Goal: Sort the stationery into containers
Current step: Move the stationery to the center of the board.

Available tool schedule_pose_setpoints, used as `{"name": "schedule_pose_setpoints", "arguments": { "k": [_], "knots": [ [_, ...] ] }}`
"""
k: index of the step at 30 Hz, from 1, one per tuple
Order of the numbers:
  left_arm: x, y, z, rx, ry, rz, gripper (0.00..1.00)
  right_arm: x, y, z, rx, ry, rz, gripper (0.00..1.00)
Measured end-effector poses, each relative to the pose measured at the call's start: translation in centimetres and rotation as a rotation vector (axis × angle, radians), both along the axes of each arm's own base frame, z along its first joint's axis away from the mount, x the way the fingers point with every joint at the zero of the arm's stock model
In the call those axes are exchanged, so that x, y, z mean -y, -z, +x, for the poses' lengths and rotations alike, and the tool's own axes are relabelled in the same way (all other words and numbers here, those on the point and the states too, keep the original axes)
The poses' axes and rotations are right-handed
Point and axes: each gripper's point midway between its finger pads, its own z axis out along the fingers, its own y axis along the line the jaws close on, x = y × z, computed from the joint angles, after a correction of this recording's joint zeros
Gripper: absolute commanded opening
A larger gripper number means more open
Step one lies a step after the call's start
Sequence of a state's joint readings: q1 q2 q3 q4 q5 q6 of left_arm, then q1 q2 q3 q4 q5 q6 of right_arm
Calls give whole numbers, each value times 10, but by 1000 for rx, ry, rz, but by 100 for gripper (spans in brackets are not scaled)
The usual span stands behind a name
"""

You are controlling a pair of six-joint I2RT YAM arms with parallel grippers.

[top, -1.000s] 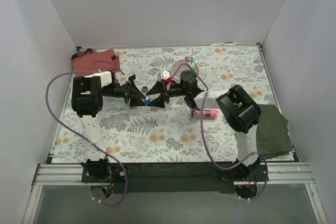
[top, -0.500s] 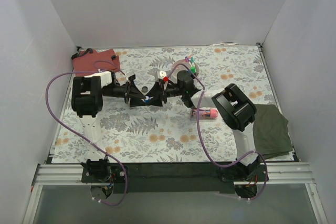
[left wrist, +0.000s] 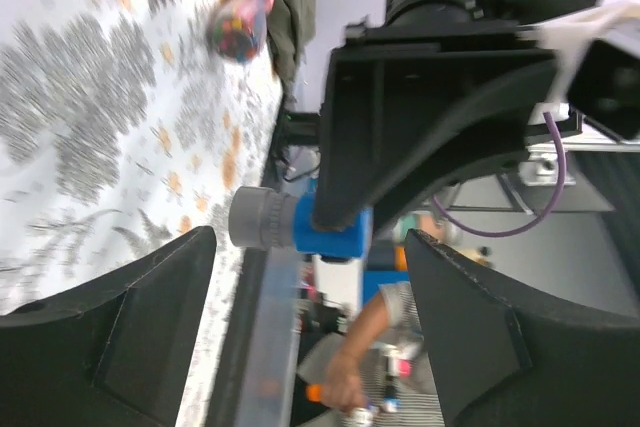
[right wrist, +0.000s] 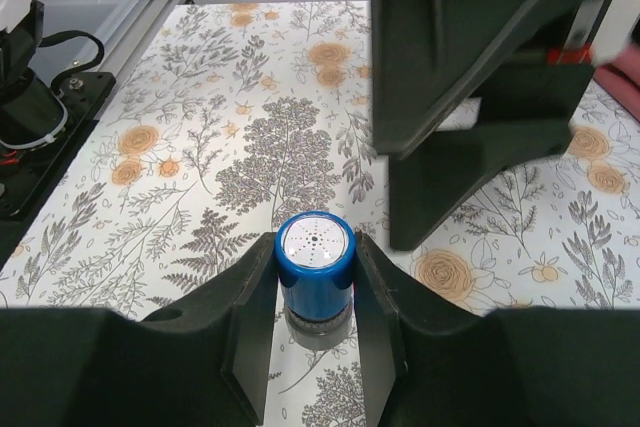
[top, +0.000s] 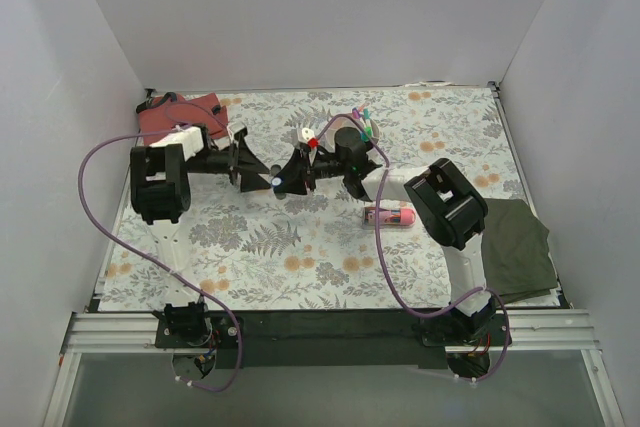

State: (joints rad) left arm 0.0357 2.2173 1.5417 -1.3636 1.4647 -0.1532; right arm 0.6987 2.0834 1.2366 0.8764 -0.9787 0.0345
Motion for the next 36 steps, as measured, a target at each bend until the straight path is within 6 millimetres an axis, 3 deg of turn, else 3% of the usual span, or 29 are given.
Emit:
{"name": "schedule_pose_setpoints", "arguments": {
  "k": [3,6,9,10,11,15,20,26,30,36],
  "knots": [
    [-23,-14,28,126,-57,14,70,3,2,4,-8,9,-11,2],
    [-47,-19,46,188,-108,46,58,6,4,12,-15,32,-25,1],
    [-68,-1,55,222,-134,136,34,6,2,24,17,64,-22,1],
    [-71,11,56,235,-133,180,22,4,0,29,34,77,-18,1],
    [-74,24,56,253,-131,232,0,3,0,34,47,90,-14,1],
    [-73,64,49,319,-120,395,0,-6,7,58,103,158,-5,1],
    [-68,86,60,442,-152,508,0,-12,35,82,107,244,-11,1],
    [-67,90,92,552,-233,557,0,-16,57,104,106,330,-10,1],
    [-68,84,108,602,-275,555,0,-23,48,119,131,365,27,1],
    [-69,86,116,617,-294,551,0,-27,32,126,145,380,68,1]
  ]
}}
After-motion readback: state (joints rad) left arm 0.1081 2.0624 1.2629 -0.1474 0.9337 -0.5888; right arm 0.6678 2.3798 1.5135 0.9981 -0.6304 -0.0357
